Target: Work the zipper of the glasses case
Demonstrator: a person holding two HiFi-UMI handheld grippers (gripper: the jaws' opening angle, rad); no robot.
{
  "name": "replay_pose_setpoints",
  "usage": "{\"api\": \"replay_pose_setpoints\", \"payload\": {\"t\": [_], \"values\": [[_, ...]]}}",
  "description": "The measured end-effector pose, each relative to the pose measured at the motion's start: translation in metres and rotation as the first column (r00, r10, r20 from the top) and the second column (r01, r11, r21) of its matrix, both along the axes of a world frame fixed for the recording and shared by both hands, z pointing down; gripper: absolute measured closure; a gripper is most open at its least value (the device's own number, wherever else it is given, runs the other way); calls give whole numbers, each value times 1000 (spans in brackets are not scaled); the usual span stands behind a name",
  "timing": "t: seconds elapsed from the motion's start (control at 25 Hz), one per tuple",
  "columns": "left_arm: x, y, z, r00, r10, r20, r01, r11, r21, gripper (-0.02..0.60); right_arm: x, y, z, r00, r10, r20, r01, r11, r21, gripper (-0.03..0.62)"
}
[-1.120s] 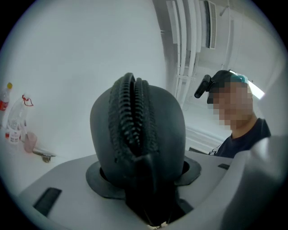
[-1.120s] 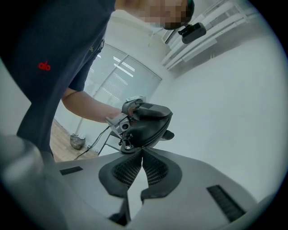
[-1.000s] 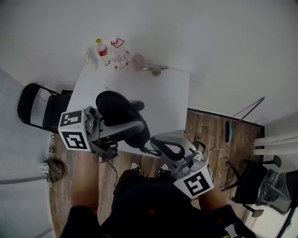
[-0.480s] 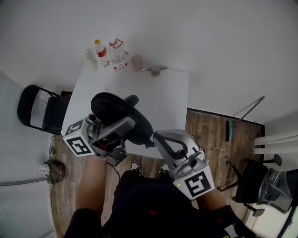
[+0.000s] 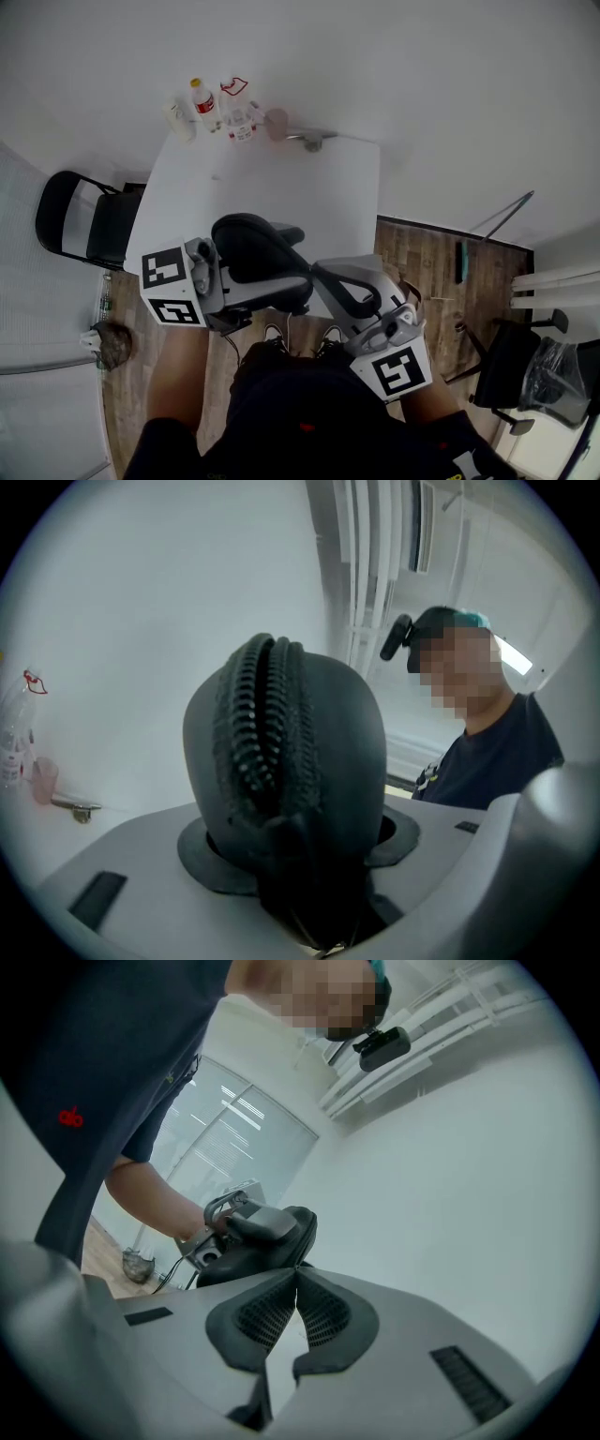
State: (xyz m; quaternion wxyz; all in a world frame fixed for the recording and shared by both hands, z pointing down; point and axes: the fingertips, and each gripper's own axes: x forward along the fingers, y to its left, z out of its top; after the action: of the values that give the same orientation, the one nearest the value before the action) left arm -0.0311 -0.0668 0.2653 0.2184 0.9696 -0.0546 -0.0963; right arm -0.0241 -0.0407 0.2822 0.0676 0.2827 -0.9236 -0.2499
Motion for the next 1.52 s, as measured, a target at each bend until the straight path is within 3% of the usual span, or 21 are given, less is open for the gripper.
{"api": "replay_pose_setpoints", "payload": {"t": [0.16, 0.28, 0.48, 0.6, 0.96, 1.16, 1.4, 1.52], "values": [[14, 14, 20, 993, 58, 104, -60, 998, 11, 307, 1, 0, 1, 999, -34, -16, 34, 999, -12, 577], [19, 23, 32, 968, 94, 232, -110, 992, 59, 305, 2, 4, 6, 998, -56, -25, 55, 998, -26, 577], [20, 37, 62, 883, 146, 447, -215, 971, 108, 305, -2, 9, 15, 994, -83, -69, 81, 996, -23, 577], [22, 46, 83, 830, 168, 533, -261, 960, 105, 305, -1, 10, 16, 994, -87, -70, 84, 996, -34, 577], [17, 52, 107, 742, 129, 658, -303, 940, 157, 305, -2, 18, 27, 986, -115, -119, 107, 992, -66, 577], [11, 79, 121, 676, 258, 690, -427, 901, 81, 305, -6, 35, 27, 974, -196, -114, 184, 978, -101, 577], [9, 85, 131, 643, 260, 720, -438, 896, 68, 305, -8, 42, 33, 966, -216, -141, 200, 973, -117, 577], [10, 81, 129, 661, 219, 717, -419, 901, 111, 305, -8, 41, 31, 968, -214, -131, 199, 972, -122, 577]]}}
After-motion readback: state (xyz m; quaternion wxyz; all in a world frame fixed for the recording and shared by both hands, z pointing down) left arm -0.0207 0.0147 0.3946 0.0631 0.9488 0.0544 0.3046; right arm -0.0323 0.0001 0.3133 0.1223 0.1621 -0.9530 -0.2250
